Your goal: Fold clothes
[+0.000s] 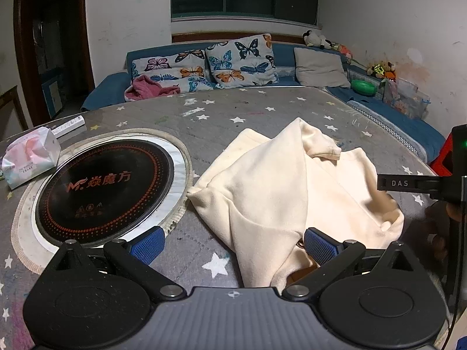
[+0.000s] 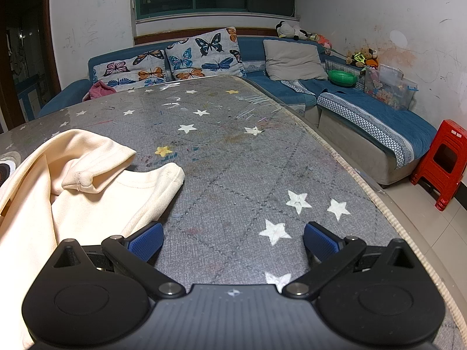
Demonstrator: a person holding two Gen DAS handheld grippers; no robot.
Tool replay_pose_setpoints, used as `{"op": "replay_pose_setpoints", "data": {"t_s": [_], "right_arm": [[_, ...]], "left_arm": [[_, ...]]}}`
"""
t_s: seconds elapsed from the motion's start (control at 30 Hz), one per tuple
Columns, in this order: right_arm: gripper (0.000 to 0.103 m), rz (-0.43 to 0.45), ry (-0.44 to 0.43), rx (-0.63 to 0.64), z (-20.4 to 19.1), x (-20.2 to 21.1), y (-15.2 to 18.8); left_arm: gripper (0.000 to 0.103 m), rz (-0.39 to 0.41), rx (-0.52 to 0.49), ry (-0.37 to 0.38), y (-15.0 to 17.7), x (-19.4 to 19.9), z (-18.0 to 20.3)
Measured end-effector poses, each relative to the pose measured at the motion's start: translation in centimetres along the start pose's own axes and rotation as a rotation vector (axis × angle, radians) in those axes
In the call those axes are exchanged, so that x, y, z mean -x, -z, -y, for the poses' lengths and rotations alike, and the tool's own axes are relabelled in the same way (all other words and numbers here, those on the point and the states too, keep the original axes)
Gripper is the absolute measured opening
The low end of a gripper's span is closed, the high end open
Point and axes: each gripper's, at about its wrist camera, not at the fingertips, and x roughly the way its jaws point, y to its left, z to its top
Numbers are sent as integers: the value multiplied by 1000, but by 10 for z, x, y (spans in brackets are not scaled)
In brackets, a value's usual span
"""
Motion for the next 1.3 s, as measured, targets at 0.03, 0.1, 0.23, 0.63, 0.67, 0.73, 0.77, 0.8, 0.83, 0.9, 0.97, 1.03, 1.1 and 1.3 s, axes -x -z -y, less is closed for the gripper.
{"op": "replay_pose_setpoints", "data": {"t_s": [0.03, 0.1, 0.23, 0.63, 0.67, 0.73, 0.77, 0.8, 0.83, 0.9, 0.97, 1.03, 1.1, 1.3], "right_arm": [[103, 0, 0, 0, 0, 0, 0], [103, 0, 1, 1, 0, 0, 0], [103, 1, 4, 4, -2, 1, 0], [103, 7, -16, 7, 1, 9, 4], [103, 7, -17, 9, 1, 11, 5], [103, 6, -18, 12, 0, 15, 6], [103, 5, -19, 14, 0, 17, 7], [103, 5, -20, 17, 0, 20, 7], [103, 7, -18, 21, -1, 23, 7], [103, 14, -22, 27, -1, 30, 7], [103, 19, -36, 25, -1, 38, 7], [103, 22, -47, 26, -2, 46, 7], [103, 26, -51, 39, -4, 54, 8], [103, 34, -80, 88, -16, 77, 12]], "left_arm": [[103, -3, 1, 1, 1, 0, 0], [103, -8, 3, 3, 2, 0, 0], [103, -17, 6, 11, 5, -1, 0], [103, -21, 18, -13, 0, 0, -5], [103, -20, 18, -14, 0, -1, -6], [103, -17, 16, -15, 0, 0, -6], [103, -17, 16, -13, 0, 1, -6], [103, -15, 15, -12, 0, 2, -6], [103, -12, 14, -10, 0, 3, -6], [103, -9, 15, -7, 0, 5, -6], [103, -6, 15, -3, 0, 7, -7], [103, -4, 10, 0, 0, 8, -6], [103, -5, 8, 8, 1, 10, -7], [103, -23, 10, 32, 1, 10, -8]]}}
